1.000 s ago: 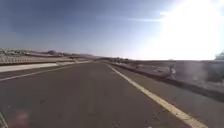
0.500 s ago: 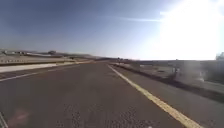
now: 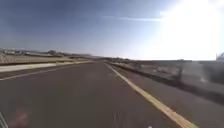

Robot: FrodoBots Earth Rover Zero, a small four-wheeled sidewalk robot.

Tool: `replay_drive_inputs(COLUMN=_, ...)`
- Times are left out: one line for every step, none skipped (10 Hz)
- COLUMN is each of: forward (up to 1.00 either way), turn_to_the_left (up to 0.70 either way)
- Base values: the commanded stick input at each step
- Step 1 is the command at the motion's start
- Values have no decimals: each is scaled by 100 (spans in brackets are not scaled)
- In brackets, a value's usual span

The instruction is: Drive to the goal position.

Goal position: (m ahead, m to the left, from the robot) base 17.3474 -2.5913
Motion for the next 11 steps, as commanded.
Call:
replay_drive_inputs(forward=70, turn_to_the_left=0)
replay_drive_inputs(forward=70, turn_to_the_left=0)
replay_drive_inputs(forward=70, turn_to_the_left=0)
replay_drive_inputs(forward=70, turn_to_the_left=0)
replay_drive_inputs(forward=70, turn_to_the_left=0)
replay_drive_inputs(forward=70, turn_to_the_left=0)
replay_drive_inputs(forward=70, turn_to_the_left=0)
replay_drive_inputs(forward=70, turn_to_the_left=0)
replay_drive_inputs(forward=70, turn_to_the_left=0)
replay_drive_inputs(forward=70, turn_to_the_left=0)
replay_drive_inputs(forward=70, turn_to_the_left=0)
